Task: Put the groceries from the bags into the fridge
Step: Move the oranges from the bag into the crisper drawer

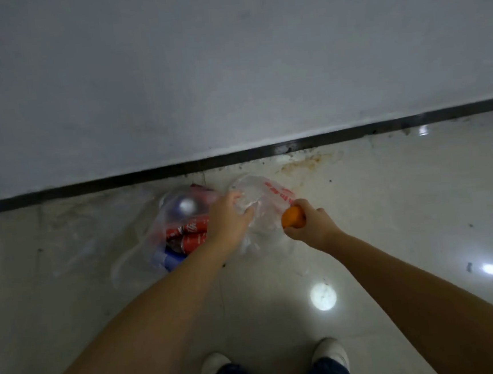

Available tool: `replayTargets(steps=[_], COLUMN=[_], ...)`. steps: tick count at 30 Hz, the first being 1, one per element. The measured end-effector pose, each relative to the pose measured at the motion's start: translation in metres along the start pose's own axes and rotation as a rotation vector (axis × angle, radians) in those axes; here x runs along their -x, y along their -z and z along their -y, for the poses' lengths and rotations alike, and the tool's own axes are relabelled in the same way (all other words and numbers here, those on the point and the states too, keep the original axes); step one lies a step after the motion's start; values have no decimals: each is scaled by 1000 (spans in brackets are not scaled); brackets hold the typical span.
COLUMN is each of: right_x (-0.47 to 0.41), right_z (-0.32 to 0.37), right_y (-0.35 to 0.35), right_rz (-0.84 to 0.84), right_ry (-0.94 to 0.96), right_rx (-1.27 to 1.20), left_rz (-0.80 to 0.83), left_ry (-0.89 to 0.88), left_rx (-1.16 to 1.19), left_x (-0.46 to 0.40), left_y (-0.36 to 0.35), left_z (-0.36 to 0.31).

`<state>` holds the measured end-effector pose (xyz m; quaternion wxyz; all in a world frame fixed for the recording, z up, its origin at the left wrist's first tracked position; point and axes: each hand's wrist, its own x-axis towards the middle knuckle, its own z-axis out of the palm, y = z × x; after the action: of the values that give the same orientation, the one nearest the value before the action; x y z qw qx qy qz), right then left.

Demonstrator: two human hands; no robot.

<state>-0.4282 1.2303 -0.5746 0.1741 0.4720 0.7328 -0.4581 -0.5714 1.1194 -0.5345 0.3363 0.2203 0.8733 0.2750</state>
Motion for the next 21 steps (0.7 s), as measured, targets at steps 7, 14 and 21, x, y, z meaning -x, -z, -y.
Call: replayTargets(steps=[7, 14, 21], right_x=[148, 315, 499], right_z=[45, 77, 70], right_y=[137, 256, 289], right_rz=[-157, -405, -751], right_ry=[-76, -119, -208], right_rx=[-42, -117, -109], left_rz=[89, 155, 252], left_ry=[-123, -516, -953], left_rx=[-105, -305, -366], left_x=[87, 177, 303], left_y=[70, 133, 149], left_z=[-143, -309, -409])
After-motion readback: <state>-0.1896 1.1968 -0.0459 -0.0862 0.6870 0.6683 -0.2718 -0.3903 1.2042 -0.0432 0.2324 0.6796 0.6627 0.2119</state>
